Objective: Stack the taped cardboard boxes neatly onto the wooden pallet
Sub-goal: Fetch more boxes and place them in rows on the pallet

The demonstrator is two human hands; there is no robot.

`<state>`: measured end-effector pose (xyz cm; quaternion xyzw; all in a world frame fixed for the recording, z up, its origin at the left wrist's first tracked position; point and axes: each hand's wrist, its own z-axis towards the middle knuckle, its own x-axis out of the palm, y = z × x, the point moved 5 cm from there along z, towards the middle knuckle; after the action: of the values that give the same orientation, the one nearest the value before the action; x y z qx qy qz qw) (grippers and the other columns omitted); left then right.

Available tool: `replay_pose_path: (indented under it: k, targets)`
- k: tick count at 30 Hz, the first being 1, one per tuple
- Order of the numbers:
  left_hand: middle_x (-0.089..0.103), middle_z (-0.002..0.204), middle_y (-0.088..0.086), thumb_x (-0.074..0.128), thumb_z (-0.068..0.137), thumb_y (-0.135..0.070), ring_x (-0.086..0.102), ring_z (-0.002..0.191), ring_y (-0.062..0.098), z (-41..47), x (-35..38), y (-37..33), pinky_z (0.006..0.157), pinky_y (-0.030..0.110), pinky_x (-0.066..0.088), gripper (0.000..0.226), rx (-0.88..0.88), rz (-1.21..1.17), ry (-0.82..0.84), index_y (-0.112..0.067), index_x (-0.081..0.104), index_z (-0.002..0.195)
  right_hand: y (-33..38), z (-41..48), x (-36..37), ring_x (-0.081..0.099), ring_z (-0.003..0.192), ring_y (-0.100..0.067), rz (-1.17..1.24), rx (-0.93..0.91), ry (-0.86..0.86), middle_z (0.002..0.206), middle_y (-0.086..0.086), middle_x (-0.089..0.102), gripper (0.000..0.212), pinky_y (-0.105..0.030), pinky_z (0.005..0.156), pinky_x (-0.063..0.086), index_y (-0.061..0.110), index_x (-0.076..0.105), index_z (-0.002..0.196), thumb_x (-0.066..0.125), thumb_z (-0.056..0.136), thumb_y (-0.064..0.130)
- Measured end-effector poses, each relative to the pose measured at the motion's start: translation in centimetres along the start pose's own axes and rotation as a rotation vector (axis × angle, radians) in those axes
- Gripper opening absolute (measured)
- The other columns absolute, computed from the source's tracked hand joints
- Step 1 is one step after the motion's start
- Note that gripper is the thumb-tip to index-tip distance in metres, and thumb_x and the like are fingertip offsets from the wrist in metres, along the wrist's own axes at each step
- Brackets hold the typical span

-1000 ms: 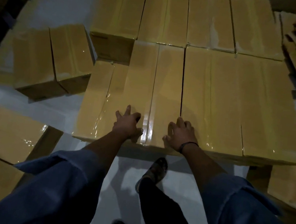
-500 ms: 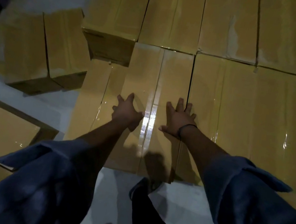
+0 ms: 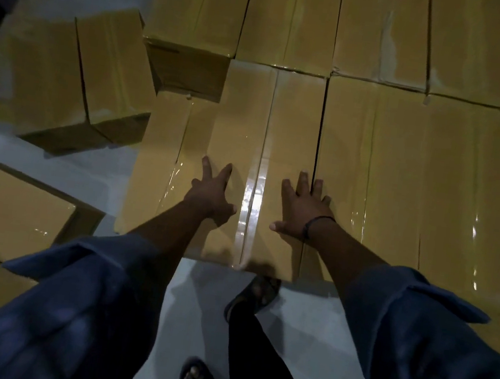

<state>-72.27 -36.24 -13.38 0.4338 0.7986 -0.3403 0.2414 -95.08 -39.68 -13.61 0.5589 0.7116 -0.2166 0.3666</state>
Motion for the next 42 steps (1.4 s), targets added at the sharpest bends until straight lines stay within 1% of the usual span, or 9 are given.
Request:
replay_pose_path:
  k: [5, 9, 12, 14, 16, 19, 23, 30, 42]
  targets:
    - [-0.036, 0.165, 0.007, 0.092, 0.075, -0.033, 0.021, 0.147, 0.055, -5.7, 4.4, 2.2, 0.105, 0.058, 0.046, 0.130, 0.067, 0.156, 0.062, -0.041, -0.004, 0.163, 1.3, -6.0, 6.1, -0.018, 0.149, -0.053, -0.027, 0.002, 0.002, 0.165, -0.014, -0.029, 0.135, -0.073, 0.117, 0.008, 0.029, -0.010, 0.160, 0.074, 0.067, 0.079]
    - [-0.036, 0.165, 0.001, 0.095, 0.070, -0.035, 0.015, 0.147, 0.055, -8.9, 8.3, 4.2, 0.104, 0.062, 0.046, 0.138, 0.135, 0.275, 0.061, -0.043, -0.008, 0.161, 1.7, -9.3, 9.9, -0.022, 0.148, -0.053, -0.022, -0.015, -0.005, 0.163, -0.013, -0.033, 0.138, -0.071, 0.119, 0.003, 0.032, -0.015, 0.160, 0.078, 0.067, 0.074]
    - [-0.029, 0.168, -0.001, 0.088, 0.079, -0.022, 0.017, 0.147, 0.055, -9.8, 9.8, 5.1, 0.102, 0.062, 0.049, 0.126, 0.156, 0.304, -0.017, -0.043, -0.005, 0.161, 1.4, -10.5, 11.4, -0.018, 0.150, -0.050, -0.026, 0.007, -0.058, 0.165, -0.014, -0.027, 0.124, -0.065, 0.121, 0.006, 0.034, -0.012, 0.160, 0.080, 0.079, 0.054]
    - [-0.020, 0.171, 0.001, 0.075, 0.089, -0.010, 0.023, 0.144, 0.055, -10.1, 10.0, 5.3, 0.101, 0.060, 0.049, 0.109, 0.181, 0.316, -0.084, -0.042, 0.000, 0.162, 1.0, -10.7, 11.7, -0.010, 0.152, -0.049, -0.037, 0.013, -0.112, 0.167, -0.016, -0.018, 0.108, -0.061, 0.123, 0.012, 0.033, -0.004, 0.161, 0.076, 0.088, 0.035]
    - [-0.011, 0.173, 0.003, 0.062, 0.096, -0.004, 0.026, 0.143, 0.056, -10.1, 10.0, 5.6, 0.101, 0.060, 0.049, 0.094, 0.205, 0.319, -0.145, -0.041, 0.006, 0.162, 0.6, -10.7, 11.7, 0.000, 0.152, -0.048, -0.056, -0.007, -0.164, 0.168, -0.016, -0.008, 0.097, -0.057, 0.123, 0.020, 0.031, 0.005, 0.161, 0.072, 0.091, 0.026]
    - [-0.005, 0.173, 0.003, 0.052, 0.103, -0.005, 0.027, 0.143, 0.058, -9.6, 10.0, 5.9, 0.099, 0.061, 0.050, 0.081, 0.221, 0.339, -0.200, -0.043, 0.011, 0.162, 0.0, -10.5, 11.4, 0.010, 0.151, -0.045, -0.073, -0.026, -0.188, 0.168, -0.015, 0.002, 0.091, -0.055, 0.119, 0.031, 0.028, 0.014, 0.160, 0.073, 0.091, 0.025]
    - [0.000, 0.173, 0.003, 0.045, 0.108, -0.013, 0.028, 0.141, 0.061, -9.0, 10.2, 6.1, 0.098, 0.063, 0.050, 0.069, 0.228, 0.366, -0.239, -0.044, 0.015, 0.160, 0.0, -10.5, 11.1, 0.015, 0.150, -0.042, -0.100, -0.016, -0.194, 0.168, -0.014, 0.006, 0.085, -0.051, 0.117, 0.035, 0.026, 0.017, 0.160, 0.071, 0.094, 0.022]
    - [0.003, 0.173, 0.005, 0.047, 0.108, -0.021, 0.029, 0.141, 0.059, -8.6, 10.0, 6.1, 0.097, 0.063, 0.051, 0.064, 0.246, 0.381, -0.247, -0.044, 0.018, 0.160, 0.2, -10.3, 10.6, 0.026, 0.146, -0.039, -0.141, 0.007, -0.209, 0.166, -0.014, 0.015, 0.081, -0.050, 0.113, 0.041, 0.027, 0.023, 0.159, 0.070, 0.094, 0.023]
    - [0.003, 0.172, 0.008, 0.050, 0.106, -0.016, 0.029, 0.140, 0.060, -8.3, 9.7, 5.7, 0.095, 0.061, 0.053, 0.068, 0.240, 0.418, -0.230, -0.042, 0.017, 0.159, 0.2, -10.0, 10.6, 0.030, 0.142, -0.038, -0.145, 0.025, -0.230, 0.163, -0.012, 0.019, 0.075, -0.049, 0.109, 0.044, 0.029, 0.024, 0.158, 0.065, 0.096, 0.019]
